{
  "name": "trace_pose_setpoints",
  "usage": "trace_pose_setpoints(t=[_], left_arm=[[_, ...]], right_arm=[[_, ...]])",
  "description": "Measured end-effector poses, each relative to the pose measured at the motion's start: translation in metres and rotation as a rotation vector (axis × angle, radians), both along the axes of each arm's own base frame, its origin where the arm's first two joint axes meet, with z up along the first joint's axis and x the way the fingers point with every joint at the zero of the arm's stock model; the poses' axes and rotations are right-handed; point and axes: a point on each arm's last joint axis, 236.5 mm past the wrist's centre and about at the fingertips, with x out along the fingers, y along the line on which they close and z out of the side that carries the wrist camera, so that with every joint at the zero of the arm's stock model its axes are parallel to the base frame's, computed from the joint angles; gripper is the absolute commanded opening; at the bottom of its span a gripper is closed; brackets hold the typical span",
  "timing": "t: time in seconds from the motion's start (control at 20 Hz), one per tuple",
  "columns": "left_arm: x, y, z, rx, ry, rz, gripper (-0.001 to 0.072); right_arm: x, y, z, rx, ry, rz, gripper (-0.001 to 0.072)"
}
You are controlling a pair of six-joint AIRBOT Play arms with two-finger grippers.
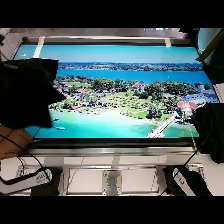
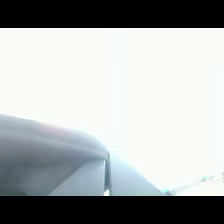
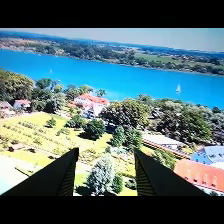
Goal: Fold the clothes and pants, and hang the long-sleeved shirts on hangers.
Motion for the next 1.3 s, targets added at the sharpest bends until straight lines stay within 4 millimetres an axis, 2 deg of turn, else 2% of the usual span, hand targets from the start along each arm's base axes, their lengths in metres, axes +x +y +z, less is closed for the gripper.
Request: trace_pose_setpoints(t=[0.15,0.25,0.35,0.5,0.65,0.7,0.75,0.8,0.9,0.95,1.0,1.05,1.1,1.15,1.2,1.3], left_arm=[[-0.03,-0.114,0.012,-0.038,-0.043,-0.271,0.0012],[-0.053,-0.194,0.005,-0.068,-0.066,-0.434,0.0012],[-0.078,-0.267,-0.011,-0.099,-0.078,-0.557,0.0013],[-0.117,-0.37,-0.049,-0.14,-0.098,-0.678,0.0013],[-0.145,-0.446,-0.076,-0.216,-0.137,-0.688,0.0015],[-0.149,-0.46,-0.079,-0.235,-0.157,-0.678,0.0126],[-0.148,-0.469,-0.08,-0.248,-0.182,-0.669,0.0515],[-0.144,-0.473,-0.078,-0.253,-0.215,-0.661,0.0703],[-0.12,-0.461,-0.068,-0.234,-0.283,-0.632,0.0696],[-0.101,-0.444,-0.058,-0.214,-0.317,-0.608,0.0686],[-0.082,-0.421,-0.05,-0.18,-0.335,-0.588,0.0602],[-0.062,-0.389,-0.044,-0.13,-0.332,-0.559,0.0498],[-0.043,-0.351,-0.042,-0.069,-0.313,-0.521,0.0449],[-0.025,-0.304,-0.045,0.013,-0.275,-0.477,0.0413],[-0.014,-0.256,-0.053,0.093,-0.214,-0.434,0.0399],[-0.007,-0.154,-0.072,0.214,-0.057,-0.312,0.0399]], right_arm=[[-0.017,-0.012,0.003,-0.063,0.046,-0.031,0.0411],[-0.021,-0.017,0.003,-0.084,0.061,-0.046,0.0411],[-0.022,-0.021,0.003,-0.094,0.068,-0.056,0.0411],[-0.021,-0.024,0.002,-0.103,0.077,-0.065,0.0411],[-0.016,-0.026,0.003,-0.103,0.07,-0.068,0.0411],[-0.015,-0.026,0.002,-0.103,0.071,-0.069,0.0411],[-0.013,-0.026,0.002,-0.102,0.07,-0.069,0.0411],[-0.011,-0.027,0.0,-0.1,0.074,-0.069,0.0411],[-0.005,-0.029,-0.004,-0.097,0.086,-0.069,0.0411],[-0.002,-0.029,-0.008,-0.094,0.096,-0.069,0.0411],[0.002,-0.03,-0.012,-0.09,0.107,-0.068,0.0411],[0.006,-0.03,-0.016,-0.083,0.119,-0.064,0.0411],[0.011,-0.028,-0.021,-0.07,0.134,-0.055,0.0411],[0.016,-0.026,-0.027,-0.054,0.15,-0.044,0.0411],[0.02,-0.021,-0.035,-0.031,0.17,-0.027,0.0411],[0.025,-0.012,-0.058,0.02,0.236,0.007,0.0412]])
